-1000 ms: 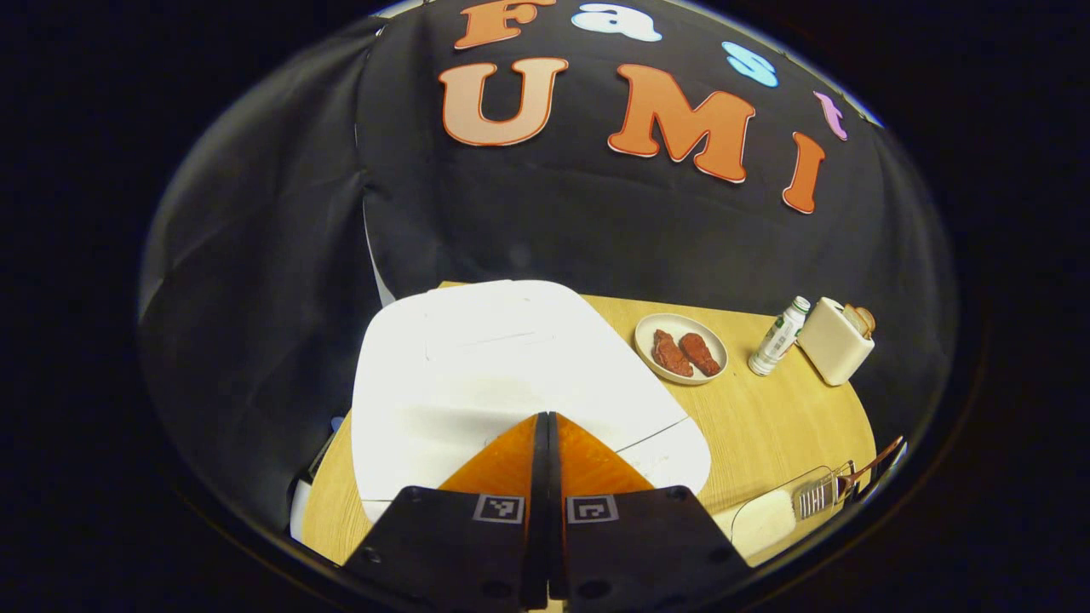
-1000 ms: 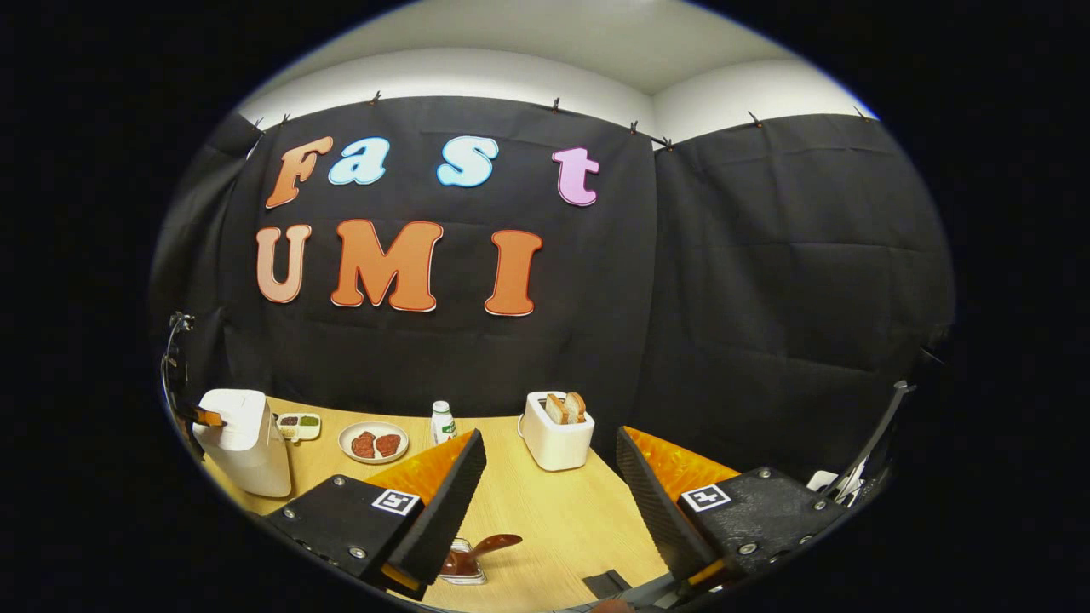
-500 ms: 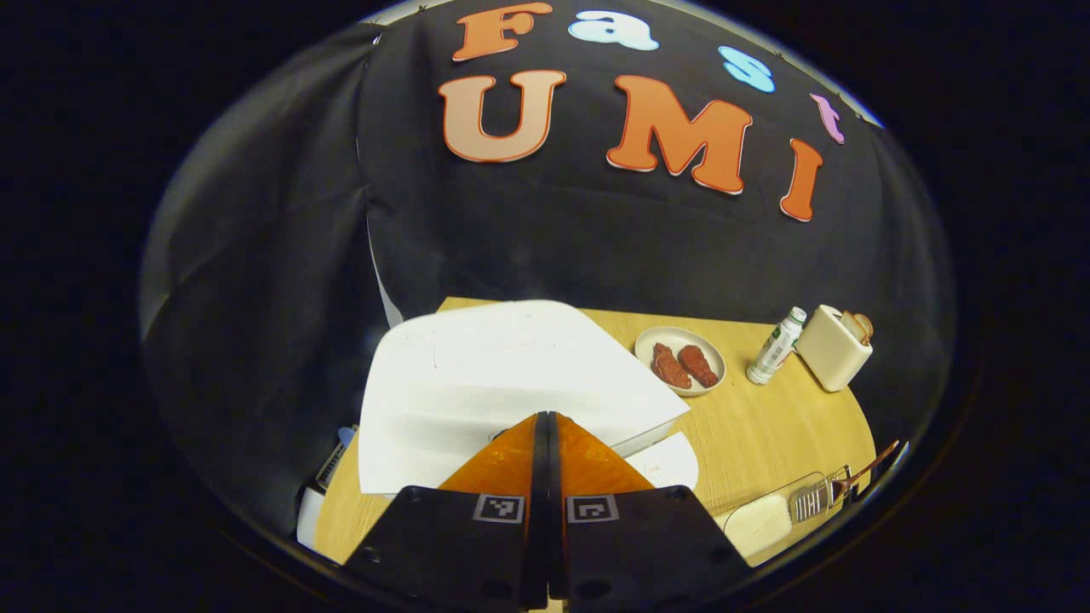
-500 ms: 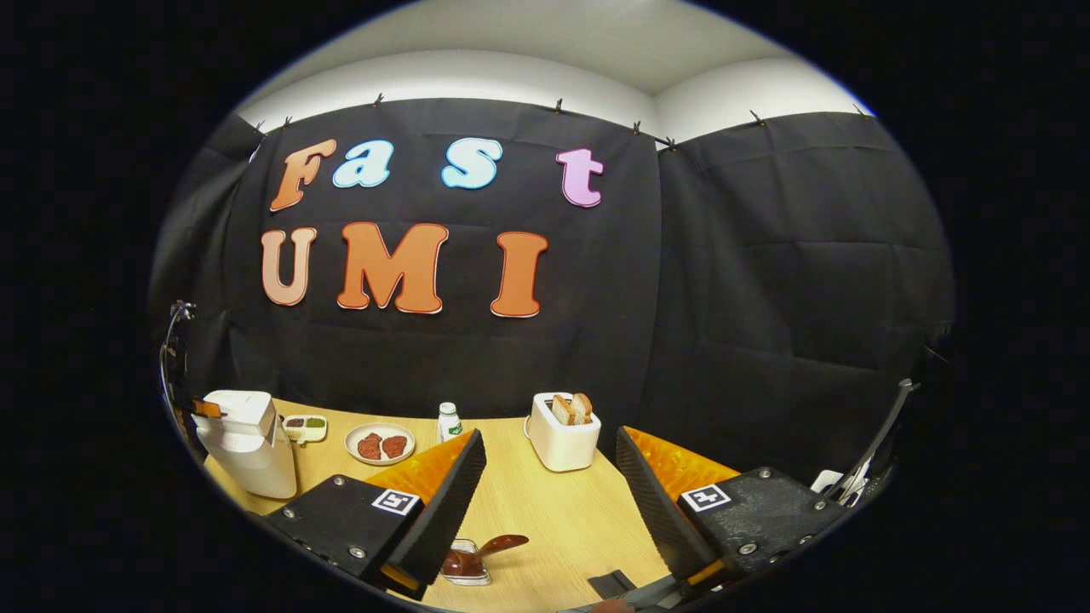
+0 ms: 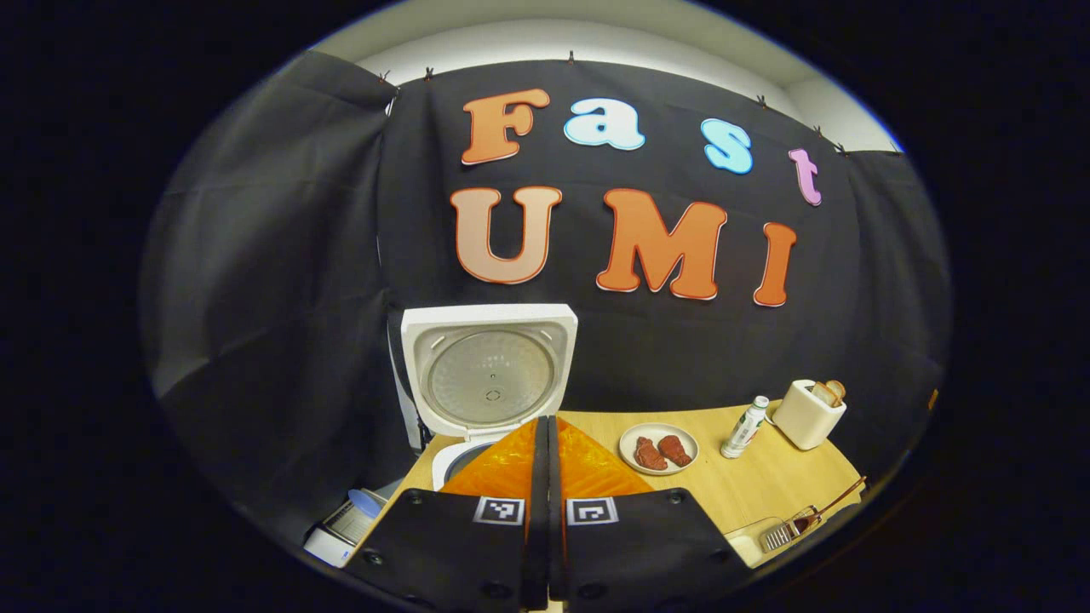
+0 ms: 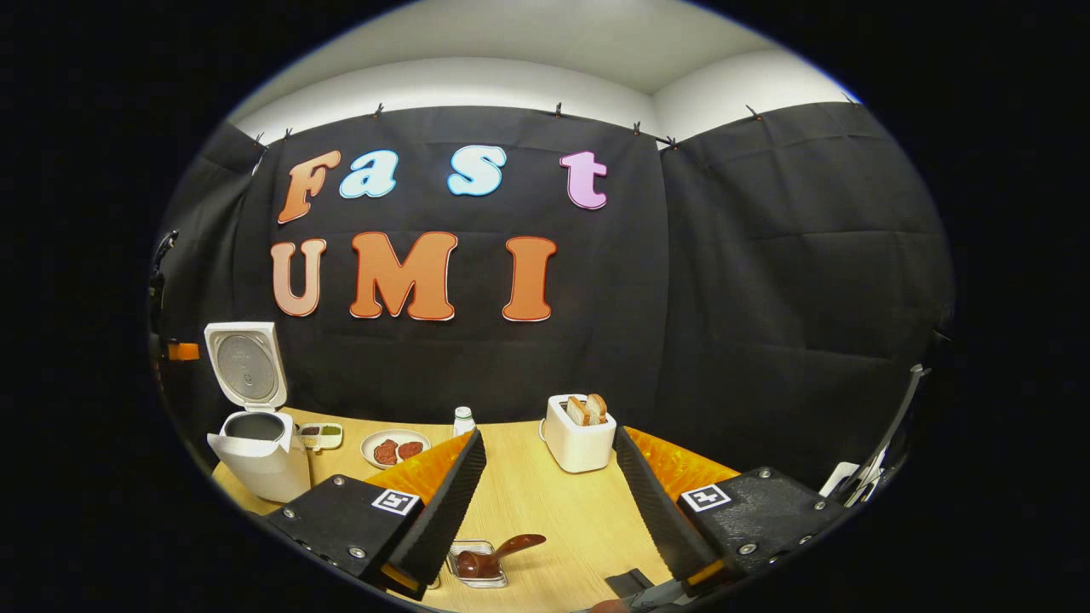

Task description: Close the left gripper, press the button to open the rice cooker; take a wooden spoon from the chopstick holder with the right hand, scoop a spoonful of rice and pour it into the rice cooker, then put the wooden spoon back into the chopstick holder.

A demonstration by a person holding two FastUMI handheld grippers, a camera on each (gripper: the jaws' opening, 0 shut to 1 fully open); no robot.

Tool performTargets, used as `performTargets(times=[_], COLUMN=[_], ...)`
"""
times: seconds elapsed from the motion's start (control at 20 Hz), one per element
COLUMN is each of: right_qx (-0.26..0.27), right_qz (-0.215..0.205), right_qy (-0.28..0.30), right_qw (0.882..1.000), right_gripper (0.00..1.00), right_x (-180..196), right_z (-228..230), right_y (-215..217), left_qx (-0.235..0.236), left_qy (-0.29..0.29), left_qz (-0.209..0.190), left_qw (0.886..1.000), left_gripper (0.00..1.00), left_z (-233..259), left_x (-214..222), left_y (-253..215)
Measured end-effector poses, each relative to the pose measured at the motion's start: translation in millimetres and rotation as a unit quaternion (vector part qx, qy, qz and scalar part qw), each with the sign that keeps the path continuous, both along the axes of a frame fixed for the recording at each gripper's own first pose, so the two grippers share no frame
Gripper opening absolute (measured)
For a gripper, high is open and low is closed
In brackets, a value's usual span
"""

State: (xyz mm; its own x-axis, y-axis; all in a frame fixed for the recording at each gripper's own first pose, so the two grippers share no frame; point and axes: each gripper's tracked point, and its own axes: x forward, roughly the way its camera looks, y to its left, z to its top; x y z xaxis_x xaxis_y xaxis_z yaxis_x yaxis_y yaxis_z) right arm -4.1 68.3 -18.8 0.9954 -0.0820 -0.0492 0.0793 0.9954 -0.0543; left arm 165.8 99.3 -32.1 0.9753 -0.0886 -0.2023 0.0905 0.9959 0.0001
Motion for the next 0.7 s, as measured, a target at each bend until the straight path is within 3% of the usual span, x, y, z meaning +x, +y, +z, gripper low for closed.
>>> performTargets(times=[0.35, 0.65, 0.7], right_qx=[0.054, 0.122, 0.134], right_qz=[0.018, 0.026, 0.023], right_qy=[0.022, 0.07, 0.08], right_qw=[0.998, 0.99, 0.988], right_gripper=[0.96, 0.95, 0.95], right_x=[11.4, 35.2, 38.4], right_z=[-57.4, -129.6, -142.0], right_y=[-1.9, 0.5, -0.3], left_qx=[-0.02, -0.009, -0.007], left_qy=[-0.034, -0.049, -0.052], left_qz=[0.021, 0.05, 0.054], left_qw=[0.999, 0.998, 0.997], left_gripper=[0.05, 0.06, 0.16], left_z=[23.2, 34.0, 37.1], left_x=[-40.1, -67.5, -72.1], left_y=[9.4, 18.6, 21.6])
